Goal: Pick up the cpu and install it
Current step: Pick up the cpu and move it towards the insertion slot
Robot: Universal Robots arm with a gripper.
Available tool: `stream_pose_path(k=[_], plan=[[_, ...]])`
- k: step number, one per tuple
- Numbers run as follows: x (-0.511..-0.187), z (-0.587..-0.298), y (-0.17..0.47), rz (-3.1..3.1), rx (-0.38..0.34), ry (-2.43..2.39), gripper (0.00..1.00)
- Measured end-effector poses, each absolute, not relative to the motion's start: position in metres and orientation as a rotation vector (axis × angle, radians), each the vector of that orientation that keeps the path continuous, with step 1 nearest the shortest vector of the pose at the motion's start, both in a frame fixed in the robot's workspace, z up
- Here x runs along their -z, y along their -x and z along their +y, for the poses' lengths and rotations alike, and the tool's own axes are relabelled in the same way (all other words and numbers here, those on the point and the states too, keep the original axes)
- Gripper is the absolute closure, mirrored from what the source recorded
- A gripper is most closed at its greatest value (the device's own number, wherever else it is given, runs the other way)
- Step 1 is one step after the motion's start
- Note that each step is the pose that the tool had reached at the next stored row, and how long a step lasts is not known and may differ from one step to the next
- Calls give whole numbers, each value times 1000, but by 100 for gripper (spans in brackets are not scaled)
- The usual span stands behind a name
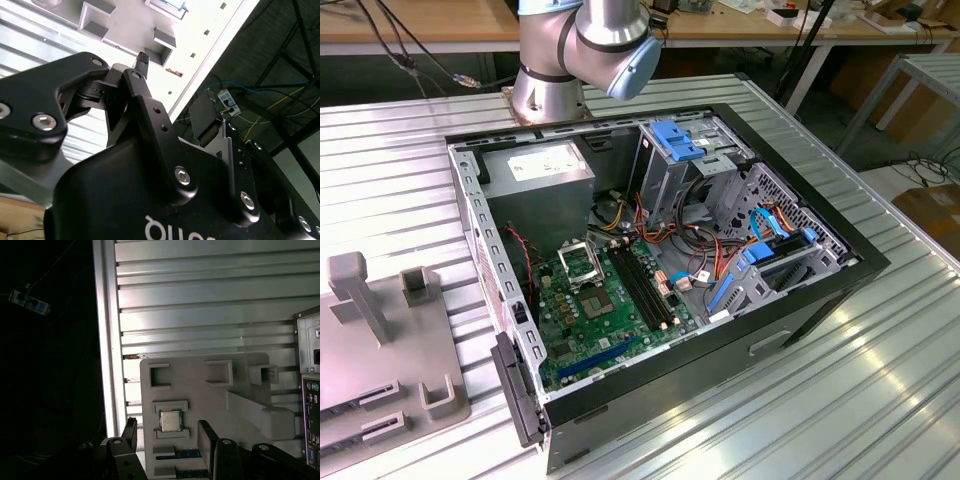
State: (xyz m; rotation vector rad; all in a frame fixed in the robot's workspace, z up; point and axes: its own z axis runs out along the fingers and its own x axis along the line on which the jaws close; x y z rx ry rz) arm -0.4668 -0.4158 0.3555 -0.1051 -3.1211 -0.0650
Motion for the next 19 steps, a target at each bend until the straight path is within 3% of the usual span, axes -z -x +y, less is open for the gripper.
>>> stream_pose_path(k=[19], plan=[[-333,-429,468,-3117,64,16,40]])
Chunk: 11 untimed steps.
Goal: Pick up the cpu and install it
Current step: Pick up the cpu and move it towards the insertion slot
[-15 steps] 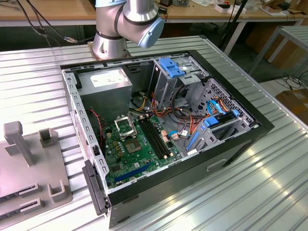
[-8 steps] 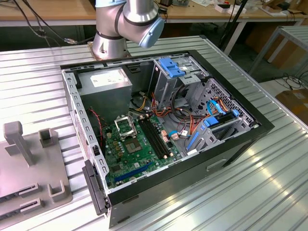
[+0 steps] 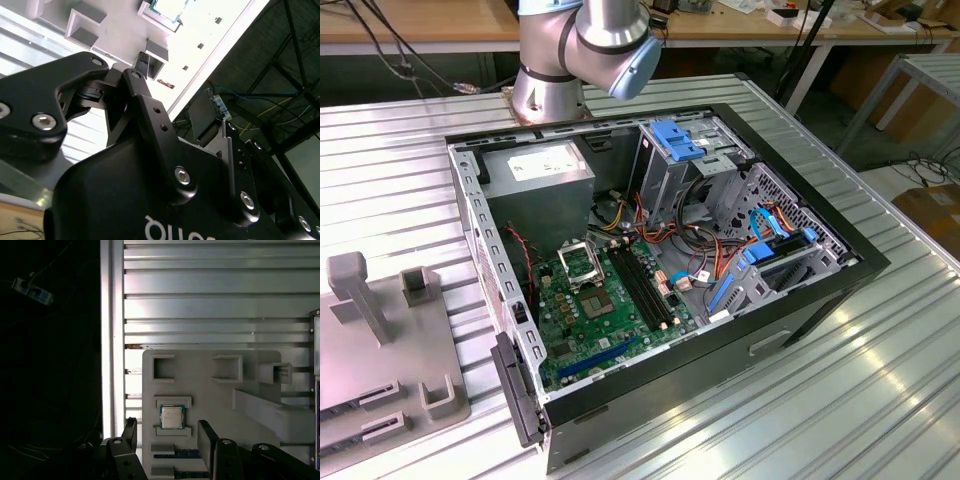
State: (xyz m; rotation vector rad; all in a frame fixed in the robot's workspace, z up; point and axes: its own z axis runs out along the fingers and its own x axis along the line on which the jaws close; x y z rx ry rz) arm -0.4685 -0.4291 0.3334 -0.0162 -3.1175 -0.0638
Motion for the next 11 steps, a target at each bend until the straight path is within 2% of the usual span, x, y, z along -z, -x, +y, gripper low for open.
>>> stream_pose_path(k=[11], plan=[[-322,-441,469,-3120,63,-21,40]])
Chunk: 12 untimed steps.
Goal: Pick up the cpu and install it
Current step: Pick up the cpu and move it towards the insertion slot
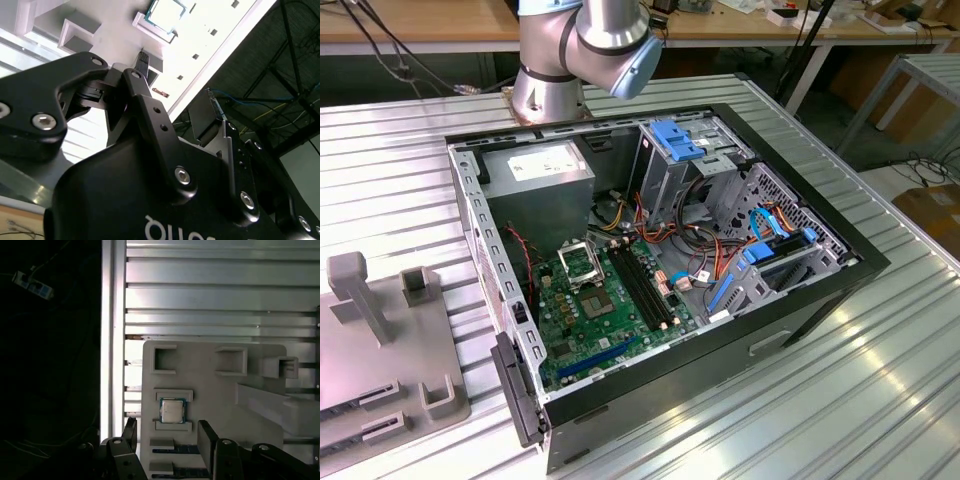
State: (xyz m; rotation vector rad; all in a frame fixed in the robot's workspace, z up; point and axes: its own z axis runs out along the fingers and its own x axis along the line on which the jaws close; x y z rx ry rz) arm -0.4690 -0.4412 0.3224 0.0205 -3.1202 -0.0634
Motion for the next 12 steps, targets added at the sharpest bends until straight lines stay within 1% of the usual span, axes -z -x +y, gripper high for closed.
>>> stream_pose_path(k=[12], plan=[[-312,-441,469,-3128,64,-22,40]])
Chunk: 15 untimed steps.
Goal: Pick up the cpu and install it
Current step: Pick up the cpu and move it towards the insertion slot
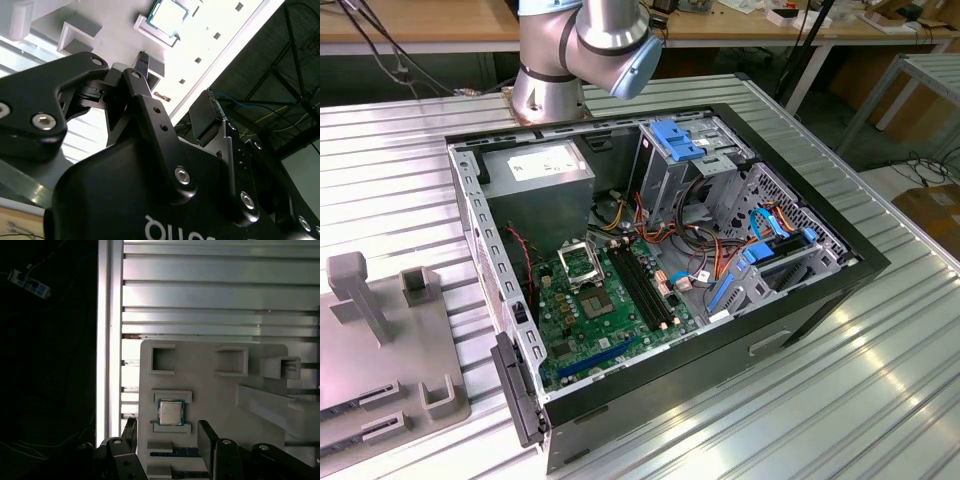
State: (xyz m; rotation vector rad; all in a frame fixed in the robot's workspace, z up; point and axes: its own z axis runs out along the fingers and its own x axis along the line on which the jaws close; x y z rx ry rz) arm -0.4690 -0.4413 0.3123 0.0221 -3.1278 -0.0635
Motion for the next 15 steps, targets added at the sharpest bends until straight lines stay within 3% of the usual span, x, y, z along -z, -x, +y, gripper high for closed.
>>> stream_pose_path(k=[15], plan=[[-297,-442,469,-3128,63,-23,40]])
